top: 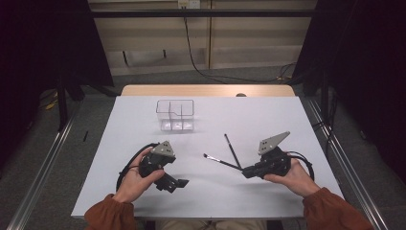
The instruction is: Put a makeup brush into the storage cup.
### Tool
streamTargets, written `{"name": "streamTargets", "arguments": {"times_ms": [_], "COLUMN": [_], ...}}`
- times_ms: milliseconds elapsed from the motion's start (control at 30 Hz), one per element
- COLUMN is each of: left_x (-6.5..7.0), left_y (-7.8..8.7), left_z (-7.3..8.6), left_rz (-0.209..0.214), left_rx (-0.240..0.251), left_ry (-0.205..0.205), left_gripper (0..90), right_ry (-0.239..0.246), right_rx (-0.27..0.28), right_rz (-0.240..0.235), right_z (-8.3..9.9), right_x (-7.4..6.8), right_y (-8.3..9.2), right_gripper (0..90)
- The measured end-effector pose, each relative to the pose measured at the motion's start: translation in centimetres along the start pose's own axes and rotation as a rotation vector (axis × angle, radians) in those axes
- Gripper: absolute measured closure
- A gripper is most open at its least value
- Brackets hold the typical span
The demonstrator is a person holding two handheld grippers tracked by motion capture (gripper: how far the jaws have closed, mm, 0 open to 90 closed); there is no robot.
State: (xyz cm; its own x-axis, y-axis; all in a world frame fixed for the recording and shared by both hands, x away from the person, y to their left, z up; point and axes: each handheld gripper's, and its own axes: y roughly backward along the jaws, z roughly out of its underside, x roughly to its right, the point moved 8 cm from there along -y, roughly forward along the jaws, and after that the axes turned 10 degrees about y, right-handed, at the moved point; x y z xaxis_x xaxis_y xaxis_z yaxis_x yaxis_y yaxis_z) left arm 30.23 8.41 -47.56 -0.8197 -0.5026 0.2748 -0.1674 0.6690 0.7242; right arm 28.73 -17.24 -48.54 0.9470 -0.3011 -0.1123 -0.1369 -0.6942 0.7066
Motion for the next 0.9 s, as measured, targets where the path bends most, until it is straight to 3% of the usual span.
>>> {"name": "streamTargets", "arguments": {"times_ms": [333,700,900], "left_x": [-0.4,-0.8,-1.1], "left_y": [0.1,0.3,0.5], "left_z": [0.3,0.3,0.4], "left_rz": [0.0,-0.001,-0.01], "left_rx": [0.016,0.038,0.052], "left_ry": [0.014,0.044,0.049], "left_gripper": [4.1,4.1,4.1], "right_ry": [-0.016,0.004,0.022], "right_rx": [0.17,0.26,0.356], "right_rz": [0.027,0.09,0.125], "right_z": [-0.8,-1.5,-2.2], "right_x": [-0.2,-0.1,-0.2], "right_y": [-0.3,-0.5,0.0], "right_gripper": [84.5,84.4,84.5]}}
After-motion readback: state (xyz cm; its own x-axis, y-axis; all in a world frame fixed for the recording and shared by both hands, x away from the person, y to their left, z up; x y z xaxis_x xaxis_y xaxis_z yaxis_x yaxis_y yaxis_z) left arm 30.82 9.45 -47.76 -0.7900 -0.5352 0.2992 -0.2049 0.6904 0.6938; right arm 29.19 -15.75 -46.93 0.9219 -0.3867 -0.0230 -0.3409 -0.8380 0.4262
